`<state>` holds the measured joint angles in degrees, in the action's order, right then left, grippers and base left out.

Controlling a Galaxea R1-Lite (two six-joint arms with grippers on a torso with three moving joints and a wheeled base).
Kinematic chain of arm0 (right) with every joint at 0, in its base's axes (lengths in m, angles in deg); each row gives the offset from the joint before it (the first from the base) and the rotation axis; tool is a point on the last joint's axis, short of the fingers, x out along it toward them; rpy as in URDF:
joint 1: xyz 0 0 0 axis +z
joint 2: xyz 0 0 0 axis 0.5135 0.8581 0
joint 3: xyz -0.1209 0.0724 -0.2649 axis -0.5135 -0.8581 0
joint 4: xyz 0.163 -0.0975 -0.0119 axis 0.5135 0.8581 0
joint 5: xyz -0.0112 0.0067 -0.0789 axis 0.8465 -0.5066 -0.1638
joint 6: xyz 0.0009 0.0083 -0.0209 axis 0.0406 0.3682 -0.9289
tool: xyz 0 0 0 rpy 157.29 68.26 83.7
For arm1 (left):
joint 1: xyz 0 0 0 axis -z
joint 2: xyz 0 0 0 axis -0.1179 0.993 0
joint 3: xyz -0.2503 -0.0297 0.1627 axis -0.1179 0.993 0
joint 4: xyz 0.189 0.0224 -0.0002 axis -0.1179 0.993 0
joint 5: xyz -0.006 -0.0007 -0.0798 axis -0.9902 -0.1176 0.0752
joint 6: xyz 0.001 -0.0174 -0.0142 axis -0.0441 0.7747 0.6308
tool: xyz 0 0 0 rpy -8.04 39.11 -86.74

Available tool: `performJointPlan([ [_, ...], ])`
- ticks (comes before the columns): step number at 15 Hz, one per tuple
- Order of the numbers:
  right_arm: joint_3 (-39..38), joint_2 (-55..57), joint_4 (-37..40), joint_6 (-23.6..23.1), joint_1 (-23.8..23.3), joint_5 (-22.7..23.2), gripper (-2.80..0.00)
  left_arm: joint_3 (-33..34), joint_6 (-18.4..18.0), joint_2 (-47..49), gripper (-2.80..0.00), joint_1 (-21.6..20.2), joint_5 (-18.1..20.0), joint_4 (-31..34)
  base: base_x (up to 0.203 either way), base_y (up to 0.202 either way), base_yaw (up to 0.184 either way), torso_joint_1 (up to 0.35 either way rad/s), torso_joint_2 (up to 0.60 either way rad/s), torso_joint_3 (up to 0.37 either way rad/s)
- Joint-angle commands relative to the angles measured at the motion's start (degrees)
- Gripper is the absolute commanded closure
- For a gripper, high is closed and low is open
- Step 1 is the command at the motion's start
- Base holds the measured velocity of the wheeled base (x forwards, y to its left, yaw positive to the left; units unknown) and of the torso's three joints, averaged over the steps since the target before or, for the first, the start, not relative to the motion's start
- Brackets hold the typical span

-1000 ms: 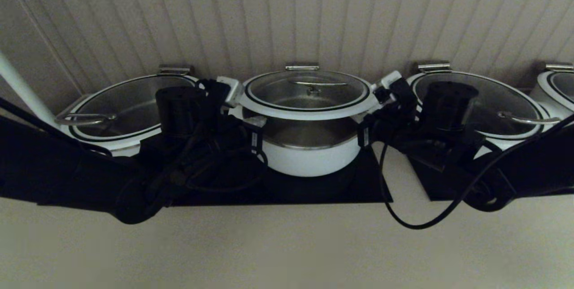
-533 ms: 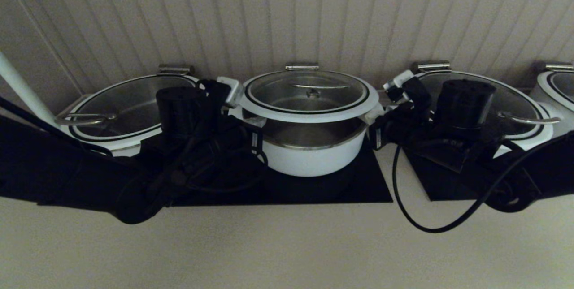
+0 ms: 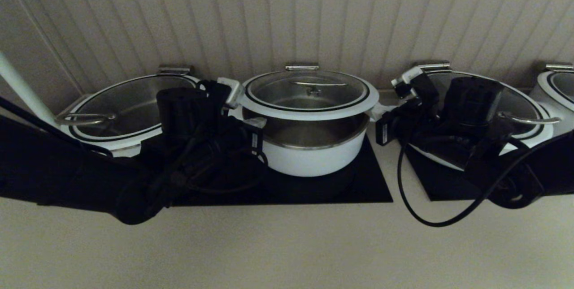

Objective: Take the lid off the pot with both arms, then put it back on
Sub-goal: Open the pot lid completely

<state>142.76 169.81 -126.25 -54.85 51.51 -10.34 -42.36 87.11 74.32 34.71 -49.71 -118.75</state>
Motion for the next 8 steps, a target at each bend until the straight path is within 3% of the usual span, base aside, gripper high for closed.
performJointPlan([
  [1,0.2,0.2,-0.5,-0.1,-0.3,0.1,0.0,1.0,0.0,-0.4,0.0,0.0,0.0,-0.3,0.0,0.0,0.0,0.0,0.0,0.0],
  [8,2.9,1.3,-0.4,-0.1,-0.4,0.1,0.0,1.4,0.0,-0.9,0.0,0.0,0.0,-0.3,0.0,0.0,0.0,0.0,0.0,0.0],
])
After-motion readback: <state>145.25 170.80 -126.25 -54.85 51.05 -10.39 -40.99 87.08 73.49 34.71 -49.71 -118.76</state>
